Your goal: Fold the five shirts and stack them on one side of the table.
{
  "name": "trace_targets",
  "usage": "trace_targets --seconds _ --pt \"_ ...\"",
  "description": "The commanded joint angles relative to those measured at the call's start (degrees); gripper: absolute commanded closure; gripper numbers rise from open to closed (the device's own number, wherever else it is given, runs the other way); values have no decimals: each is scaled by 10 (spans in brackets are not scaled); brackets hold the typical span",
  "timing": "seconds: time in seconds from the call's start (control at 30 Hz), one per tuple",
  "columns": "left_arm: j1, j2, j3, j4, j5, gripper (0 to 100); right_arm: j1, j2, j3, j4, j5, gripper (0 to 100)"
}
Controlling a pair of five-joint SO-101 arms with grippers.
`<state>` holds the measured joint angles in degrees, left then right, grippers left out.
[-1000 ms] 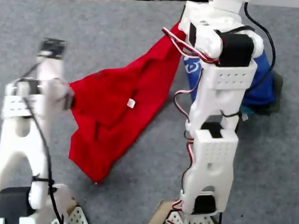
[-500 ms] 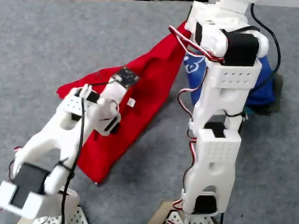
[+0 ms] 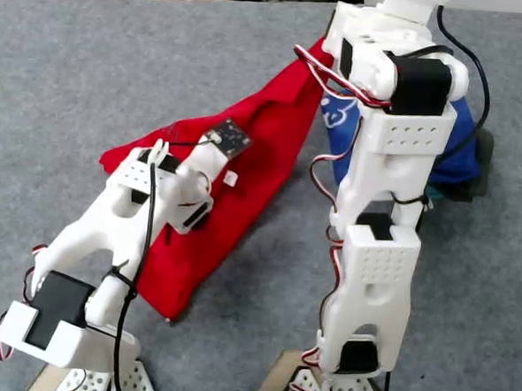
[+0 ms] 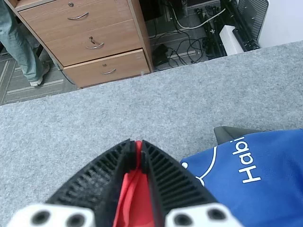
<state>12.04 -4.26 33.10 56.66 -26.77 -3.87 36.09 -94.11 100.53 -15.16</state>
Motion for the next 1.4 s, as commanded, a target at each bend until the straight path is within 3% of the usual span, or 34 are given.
trace_targets --seconds 0.0,0.5,0.8,1.07,1.37 --pt "-4 -3 -22 -2 -9 869 3 -19 -14 -8 0 983" --pt "-5 62 -33 -31 -6 975 2 -19 -13 -7 0 983" --pt "-7 -68 -34 8 53 972 2 -19 -13 -10 0 983" --pt "-57 -216 -34 55 110 972 2 -18 -12 -10 0 983" --pt "-109 -289 -30 92 134 972 -5 -18 -13 -10 0 983"
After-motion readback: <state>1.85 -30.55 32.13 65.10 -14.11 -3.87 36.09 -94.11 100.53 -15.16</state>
